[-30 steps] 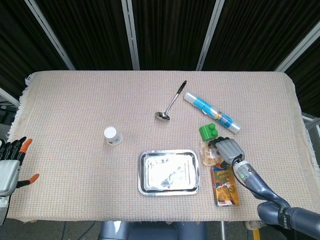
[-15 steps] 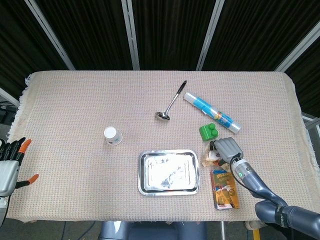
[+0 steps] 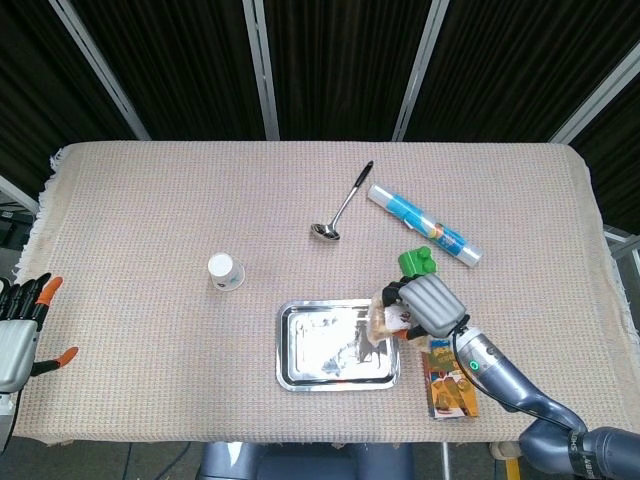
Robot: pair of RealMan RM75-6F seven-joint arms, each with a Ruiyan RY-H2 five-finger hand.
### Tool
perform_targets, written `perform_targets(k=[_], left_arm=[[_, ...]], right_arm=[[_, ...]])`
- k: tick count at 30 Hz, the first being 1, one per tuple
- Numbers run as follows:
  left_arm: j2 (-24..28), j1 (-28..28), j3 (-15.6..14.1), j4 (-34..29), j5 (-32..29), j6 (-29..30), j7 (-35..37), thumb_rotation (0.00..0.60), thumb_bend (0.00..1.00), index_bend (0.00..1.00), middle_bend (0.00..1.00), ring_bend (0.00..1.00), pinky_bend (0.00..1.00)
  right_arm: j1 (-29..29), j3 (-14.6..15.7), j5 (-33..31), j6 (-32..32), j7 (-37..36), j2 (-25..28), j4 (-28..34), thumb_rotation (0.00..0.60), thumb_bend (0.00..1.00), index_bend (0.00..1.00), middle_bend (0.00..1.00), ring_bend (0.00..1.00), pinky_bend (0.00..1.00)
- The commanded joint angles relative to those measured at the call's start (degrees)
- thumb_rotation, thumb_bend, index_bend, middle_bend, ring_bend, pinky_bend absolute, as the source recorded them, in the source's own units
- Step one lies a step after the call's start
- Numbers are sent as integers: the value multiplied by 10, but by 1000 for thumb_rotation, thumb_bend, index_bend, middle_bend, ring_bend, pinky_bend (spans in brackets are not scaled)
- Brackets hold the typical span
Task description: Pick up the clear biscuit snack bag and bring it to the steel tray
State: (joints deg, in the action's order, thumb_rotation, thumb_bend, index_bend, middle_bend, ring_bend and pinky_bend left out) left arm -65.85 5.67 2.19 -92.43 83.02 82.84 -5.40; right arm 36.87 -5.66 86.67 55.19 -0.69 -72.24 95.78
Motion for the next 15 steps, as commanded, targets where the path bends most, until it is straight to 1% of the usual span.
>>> perform_targets(k=[1, 5, 10, 11, 13, 14, 15], left_arm=[[-1, 1, 0, 1, 0, -2, 0, 600, 50, 14, 0, 0, 0], [-3, 2, 0, 6, -3, -6, 4, 600, 48, 14, 0, 0, 0], [-3, 1, -1, 13, -7, -9, 9, 600, 49, 14, 0, 0, 0], [-2, 0, -1, 14, -8, -10, 9, 600, 49, 14, 0, 0, 0], [-2, -1, -2, 16, -11, -10, 11, 600, 48, 14, 0, 0, 0], [-2, -2, -2, 18, -13, -10, 10, 600, 48, 14, 0, 0, 0], [-3, -3, -2, 19, -16, -11, 9, 600, 47, 14, 0, 0, 0]], right_arm=[[22, 6, 24, -17, -12, -12, 14, 600, 251, 573, 489, 445, 525], [49, 8, 19, -55, 3, -52, 1, 600, 252, 570, 488, 437, 525], [78, 1, -17, -99, 34, -110, -42, 600, 251, 544, 463, 406, 525], [81, 0, -24, -104, 42, -119, -50, 600, 251, 531, 448, 386, 525], [87, -1, -39, -114, 58, -138, -68, 600, 251, 492, 403, 310, 494], [90, 1, -44, -118, 66, -145, -77, 600, 251, 460, 375, 269, 466], [92, 2, -51, -121, 81, -154, -91, 600, 251, 389, 321, 200, 407]])
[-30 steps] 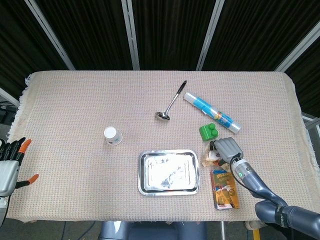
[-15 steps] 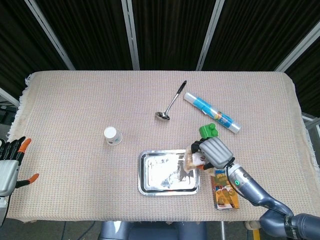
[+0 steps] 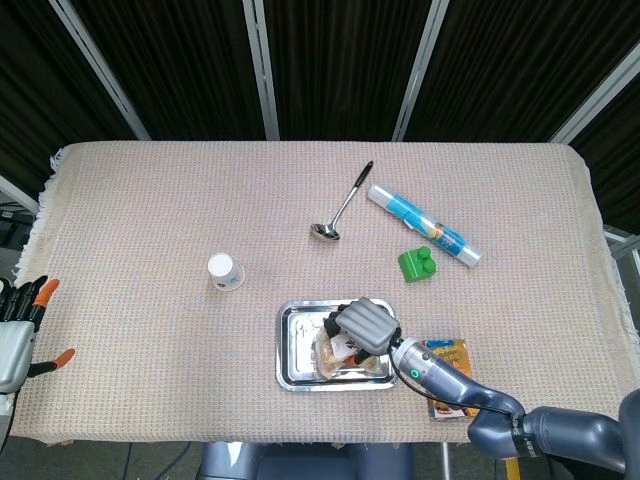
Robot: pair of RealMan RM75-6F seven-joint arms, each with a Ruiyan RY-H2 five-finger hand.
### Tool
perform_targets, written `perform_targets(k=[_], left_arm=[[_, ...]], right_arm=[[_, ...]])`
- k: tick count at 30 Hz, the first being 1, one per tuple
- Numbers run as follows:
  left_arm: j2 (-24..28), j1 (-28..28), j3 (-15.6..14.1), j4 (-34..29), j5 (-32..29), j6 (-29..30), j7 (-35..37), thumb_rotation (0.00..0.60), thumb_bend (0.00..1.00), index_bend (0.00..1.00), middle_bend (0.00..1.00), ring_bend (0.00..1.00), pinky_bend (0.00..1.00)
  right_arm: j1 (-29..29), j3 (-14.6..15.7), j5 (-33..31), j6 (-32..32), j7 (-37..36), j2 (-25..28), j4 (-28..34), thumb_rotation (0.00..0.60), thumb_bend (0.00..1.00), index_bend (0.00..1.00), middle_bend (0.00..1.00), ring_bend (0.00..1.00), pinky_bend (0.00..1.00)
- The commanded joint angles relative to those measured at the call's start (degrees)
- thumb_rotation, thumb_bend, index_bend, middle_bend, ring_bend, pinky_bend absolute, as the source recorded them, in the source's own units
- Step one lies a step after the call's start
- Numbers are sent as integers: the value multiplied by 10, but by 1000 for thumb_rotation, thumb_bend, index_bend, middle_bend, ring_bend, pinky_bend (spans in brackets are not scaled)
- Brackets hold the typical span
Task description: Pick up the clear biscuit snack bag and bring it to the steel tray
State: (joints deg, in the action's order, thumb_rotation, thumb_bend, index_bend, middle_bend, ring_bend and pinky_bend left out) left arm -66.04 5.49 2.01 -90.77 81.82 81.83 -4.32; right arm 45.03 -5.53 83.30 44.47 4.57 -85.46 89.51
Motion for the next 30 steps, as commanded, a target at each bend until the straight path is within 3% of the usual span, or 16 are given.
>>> perform_targets(k=[1, 4, 6, 11, 12, 14, 17, 20, 30], left_arm=[[-1, -1, 0, 2, -5, -1, -1, 600, 47, 14, 0, 0, 0], [0, -1, 0, 2, -4, -1, -2, 600, 48, 14, 0, 0, 0], [0, -1, 0, 2, -4, -2, -1, 600, 49, 14, 0, 0, 0], [-2, 0, 2, 1, -4, -3, 0, 600, 50, 14, 0, 0, 0], [-2, 1, 2, 1, -1, -1, 1, 600, 50, 14, 0, 0, 0], [-3, 1, 3, 3, -1, 1, 3, 600, 49, 14, 0, 0, 0], [-6, -1, 4, 4, 1, 5, 3, 600, 49, 14, 0, 0, 0], [-11, -2, 5, 4, 7, 14, 6, 600, 49, 21, 0, 0, 0], [-15, -8, 7, 4, 26, 43, 5, 600, 48, 45, 0, 0, 0]], right_arm=[[11, 1, -24, -14, 35, -24, -31, 600, 251, 324, 273, 149, 361], [9, 0, -41, -15, 53, -15, -27, 600, 251, 58, 60, 7, 173], [6, -2, -50, -7, 69, -2, -16, 600, 250, 1, 3, 0, 113], [-24, 0, -49, 51, 92, 48, 31, 600, 250, 6, 3, 0, 107], [-54, 1, -45, 104, 98, 83, 46, 600, 251, 29, 18, 0, 122], [-82, 9, -35, 146, 98, 111, 62, 600, 251, 121, 72, 15, 163], [-127, 17, -31, 210, 90, 138, 62, 600, 250, 247, 192, 121, 236], [-173, 31, -25, 266, 70, 156, 54, 600, 251, 252, 244, 175, 260], [-268, 58, 4, 390, 73, 171, 36, 600, 250, 197, 176, 89, 258]])
